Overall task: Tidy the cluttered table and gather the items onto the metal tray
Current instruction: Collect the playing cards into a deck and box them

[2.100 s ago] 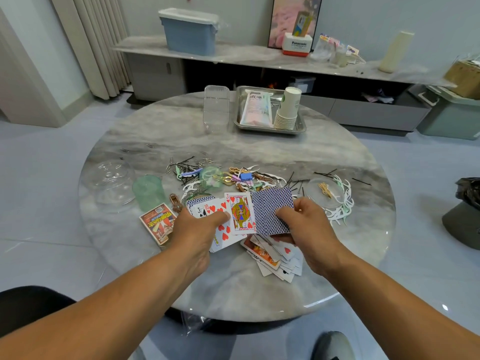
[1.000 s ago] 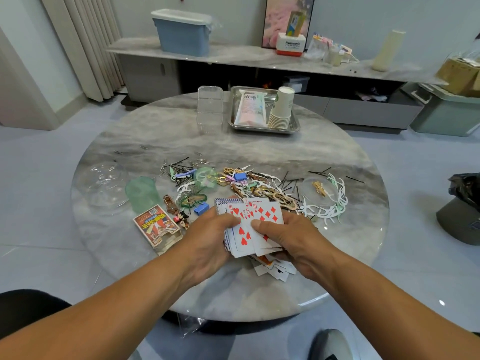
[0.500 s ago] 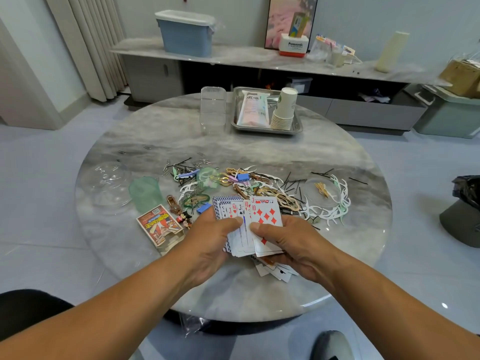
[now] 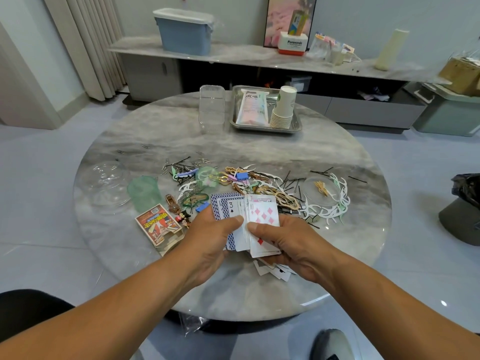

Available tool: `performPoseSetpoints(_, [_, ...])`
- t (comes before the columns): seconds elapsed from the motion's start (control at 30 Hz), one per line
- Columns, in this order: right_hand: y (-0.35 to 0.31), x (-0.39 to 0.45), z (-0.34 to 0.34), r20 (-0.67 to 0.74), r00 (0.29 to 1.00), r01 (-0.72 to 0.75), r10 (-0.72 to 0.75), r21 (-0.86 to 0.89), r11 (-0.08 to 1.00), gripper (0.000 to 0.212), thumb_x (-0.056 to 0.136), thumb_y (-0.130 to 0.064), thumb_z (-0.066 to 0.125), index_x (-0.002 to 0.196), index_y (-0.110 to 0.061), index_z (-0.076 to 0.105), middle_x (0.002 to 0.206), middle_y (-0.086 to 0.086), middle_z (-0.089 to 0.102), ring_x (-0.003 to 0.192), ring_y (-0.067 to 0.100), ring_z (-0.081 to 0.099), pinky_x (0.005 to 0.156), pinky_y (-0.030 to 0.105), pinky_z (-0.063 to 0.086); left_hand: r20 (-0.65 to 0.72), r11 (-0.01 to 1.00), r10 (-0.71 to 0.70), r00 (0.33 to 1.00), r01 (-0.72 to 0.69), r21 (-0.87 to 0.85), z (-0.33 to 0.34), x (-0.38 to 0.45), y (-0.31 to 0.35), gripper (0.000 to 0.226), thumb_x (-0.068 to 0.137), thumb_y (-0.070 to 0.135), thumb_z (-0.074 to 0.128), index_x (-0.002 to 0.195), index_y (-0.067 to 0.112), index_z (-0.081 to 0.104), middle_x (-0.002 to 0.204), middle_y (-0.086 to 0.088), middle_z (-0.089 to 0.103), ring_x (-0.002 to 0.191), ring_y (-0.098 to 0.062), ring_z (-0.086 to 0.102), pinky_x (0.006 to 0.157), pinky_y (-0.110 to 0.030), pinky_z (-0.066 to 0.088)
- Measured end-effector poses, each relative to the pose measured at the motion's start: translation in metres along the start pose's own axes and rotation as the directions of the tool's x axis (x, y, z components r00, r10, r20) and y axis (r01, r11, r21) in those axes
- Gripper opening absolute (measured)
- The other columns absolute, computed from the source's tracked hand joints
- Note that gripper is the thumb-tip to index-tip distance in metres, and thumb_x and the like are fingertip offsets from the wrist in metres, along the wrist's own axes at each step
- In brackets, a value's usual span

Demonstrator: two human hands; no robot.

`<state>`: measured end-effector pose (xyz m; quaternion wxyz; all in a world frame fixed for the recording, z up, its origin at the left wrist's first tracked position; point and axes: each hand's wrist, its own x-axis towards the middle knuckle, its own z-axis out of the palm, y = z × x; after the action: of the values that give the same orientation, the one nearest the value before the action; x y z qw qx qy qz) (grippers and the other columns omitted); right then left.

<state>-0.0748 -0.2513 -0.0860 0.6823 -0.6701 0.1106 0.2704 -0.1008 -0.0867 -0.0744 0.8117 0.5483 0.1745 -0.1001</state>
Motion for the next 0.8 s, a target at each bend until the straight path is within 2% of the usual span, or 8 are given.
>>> performPoseSetpoints(0.13, [-0.001, -0.003, 0.003, 0.017, 1.000, 0.009, -0.009, -0.014, 1.000, 0.030, 0.084, -0.019, 0.082, 0.111, -0.008, 0.072, 0.099, 0.016, 0.078, 0.086, 0.036, 0.074, 0.068, 0.047, 0.062, -0.036, 0.998, 0.044, 0.998, -0.042, 0.037, -0.003, 0.002, -0.001, 0.032, 0.091, -0.007, 0.066, 0.113, 0.015, 0.069, 0.103, -0.010, 0.078, 0.092, -0.031, 0.075, 0.077, -0.045, 0.062])
performPoseSetpoints(0.27, [-0.005, -0.002, 0.000, -0.080, 0.997, -0.016, 0.011, -0.051, 0.999, 0.028, 0.091, -0.023, 0.076, 0.116, -0.010, 0.070, 0.098, 0.012, 0.078, 0.089, 0.031, 0.075, 0.066, 0.042, 0.063, -0.108, 0.999, 0.038, 0.993, -0.041, -0.020, -0.003, 0.007, -0.002, 0.023, 0.093, 0.001, 0.066, 0.112, 0.014, 0.069, 0.103, -0.010, 0.078, 0.094, -0.030, 0.075, 0.084, -0.049, 0.060])
performPoseSetpoints(0.4, [-0.009, 0.002, -0.007, -0.241, 0.970, -0.075, -0.011, -0.342, 0.937, 0.032, 0.102, -0.028, 0.060, 0.132, -0.015, 0.059, 0.113, 0.006, 0.072, 0.092, 0.023, 0.073, 0.064, 0.035, 0.063, -0.224, 0.984, -0.041, 0.974, 0.001, -0.176, -0.012, 0.017, 0.002, 0.016, 0.100, 0.002, 0.053, 0.108, 0.012, 0.064, 0.092, -0.009, 0.078, 0.085, -0.024, 0.075, 0.078, -0.044, 0.060])
performPoseSetpoints(0.47, [-0.005, 0.003, -0.010, -0.252, 0.964, -0.090, -0.089, -0.619, 0.780, 0.034, 0.104, -0.031, 0.054, 0.137, -0.021, 0.055, 0.122, 0.002, 0.069, 0.100, 0.021, 0.070, 0.078, 0.039, 0.062, -0.238, 0.973, -0.083, 0.968, 0.028, -0.227, -0.016, 0.020, 0.007, 0.017, 0.100, 0.000, 0.049, 0.102, 0.012, 0.061, 0.086, -0.008, 0.076, 0.079, -0.022, 0.074, 0.068, -0.038, 0.059])
performPoseSetpoints(0.57, [0.006, 0.004, -0.011, -0.253, 0.945, -0.150, -0.207, -0.899, 0.410, 0.050, 0.098, -0.041, 0.063, 0.144, -0.028, 0.049, 0.139, -0.002, 0.060, 0.123, 0.024, 0.058, 0.103, 0.046, 0.049, -0.186, 0.981, -0.110, 0.976, 0.076, -0.181, -0.012, 0.019, 0.006, 0.024, 0.101, -0.006, 0.046, 0.102, 0.013, 0.061, 0.100, -0.012, 0.072, 0.090, -0.028, 0.071, 0.069, -0.040, 0.058])
performPoseSetpoints(0.67, [0.008, 0.001, -0.010, -0.233, 0.874, -0.180, -0.426, -0.971, 0.160, 0.049, 0.090, -0.050, 0.069, 0.134, -0.031, 0.057, 0.133, -0.001, 0.057, 0.122, 0.024, 0.053, 0.098, 0.041, 0.042, -0.131, 0.991, -0.095, 0.987, 0.081, -0.109, -0.008, 0.016, -0.002, 0.024, 0.099, -0.007, 0.052, 0.104, 0.012, 0.066, 0.101, -0.012, 0.076, 0.091, -0.030, 0.073, 0.077, -0.045, 0.061])
performPoseSetpoints(0.73, [0.006, 0.000, -0.008, -0.220, 0.804, -0.075, -0.552, -0.959, 0.273, 0.035, 0.097, -0.047, 0.062, 0.128, -0.030, 0.065, 0.128, -0.001, 0.062, 0.115, 0.018, 0.057, 0.093, 0.039, 0.045, -0.125, 0.997, -0.062, 0.990, 0.055, -0.061, -0.008, 0.014, -0.003, 0.024, 0.095, -0.007, 0.059, 0.107, 0.012, 0.068, 0.101, -0.010, 0.077, 0.091, -0.029, 0.075, 0.082, -0.049, 0.061])
performPoseSetpoints(0.8, [0.002, -0.002, -0.003, -0.249, 0.829, 0.166, -0.501, -0.746, 0.644, 0.030, 0.100, -0.047, 0.056, 0.108, -0.024, 0.074, 0.105, -0.005, 0.073, 0.086, 0.001, 0.065, 0.071, 0.033, 0.053, -0.125, 0.999, -0.025, 0.992, 0.022, -0.029, -0.008, 0.014, -0.003, 0.028, 0.090, -0.009, 0.065, 0.109, 0.012, 0.069, 0.101, -0.009, 0.078, 0.094, -0.030, 0.074, 0.086, -0.052, 0.059])
